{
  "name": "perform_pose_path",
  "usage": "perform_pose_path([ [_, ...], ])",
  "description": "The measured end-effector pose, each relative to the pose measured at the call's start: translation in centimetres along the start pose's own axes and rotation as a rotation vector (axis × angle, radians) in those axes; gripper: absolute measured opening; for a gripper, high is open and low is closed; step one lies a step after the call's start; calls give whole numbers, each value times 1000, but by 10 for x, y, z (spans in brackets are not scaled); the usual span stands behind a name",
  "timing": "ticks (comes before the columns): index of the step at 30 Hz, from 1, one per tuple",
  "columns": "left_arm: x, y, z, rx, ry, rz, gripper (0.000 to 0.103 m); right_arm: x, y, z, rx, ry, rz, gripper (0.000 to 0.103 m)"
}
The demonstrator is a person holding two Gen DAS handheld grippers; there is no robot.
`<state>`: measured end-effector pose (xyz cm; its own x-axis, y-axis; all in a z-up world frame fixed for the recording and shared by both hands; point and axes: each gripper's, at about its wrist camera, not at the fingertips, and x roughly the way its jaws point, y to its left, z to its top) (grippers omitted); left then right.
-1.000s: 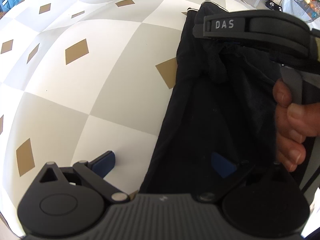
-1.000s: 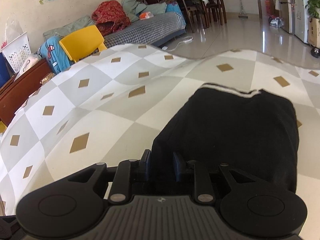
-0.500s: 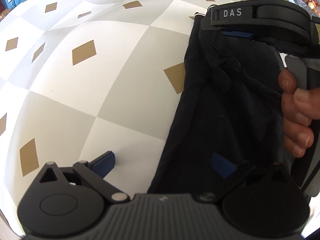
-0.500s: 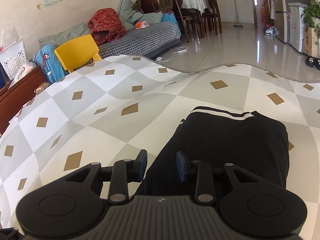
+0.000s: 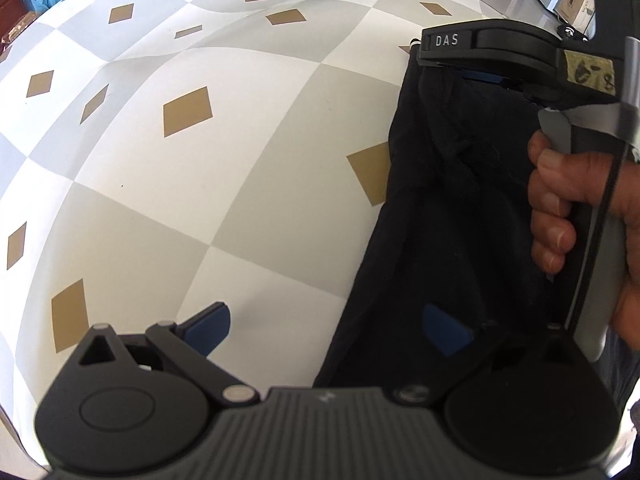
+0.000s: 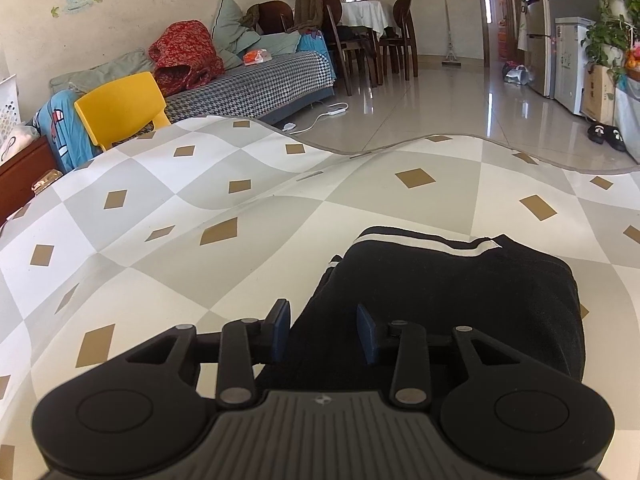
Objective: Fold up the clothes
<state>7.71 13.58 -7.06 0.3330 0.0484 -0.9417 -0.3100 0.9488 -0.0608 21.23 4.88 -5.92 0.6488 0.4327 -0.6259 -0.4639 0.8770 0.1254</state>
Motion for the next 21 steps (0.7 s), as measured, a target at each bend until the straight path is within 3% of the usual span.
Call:
perform_pose_path([
  [4,4,-4,6,2,6,4,103,7,-5,-3,12,14,-20,13],
  [8,7,-9,5,5,12,10,103,2,-8,-2,37,-18,-5,7],
  [12,9,-9,7,5,11,15,103,-11,-5,7,67,-101,46,7],
  [16,10,-9,9,2,10,21,103,-9,-6,10,82,-59,72,14],
  [19,11,-8,11,-1,5,31,103,-20,-9,10,81,-73,55,26],
  [21,11,-8,13,-2,0,36,103,-29,-11,13,68,-77,50,27],
])
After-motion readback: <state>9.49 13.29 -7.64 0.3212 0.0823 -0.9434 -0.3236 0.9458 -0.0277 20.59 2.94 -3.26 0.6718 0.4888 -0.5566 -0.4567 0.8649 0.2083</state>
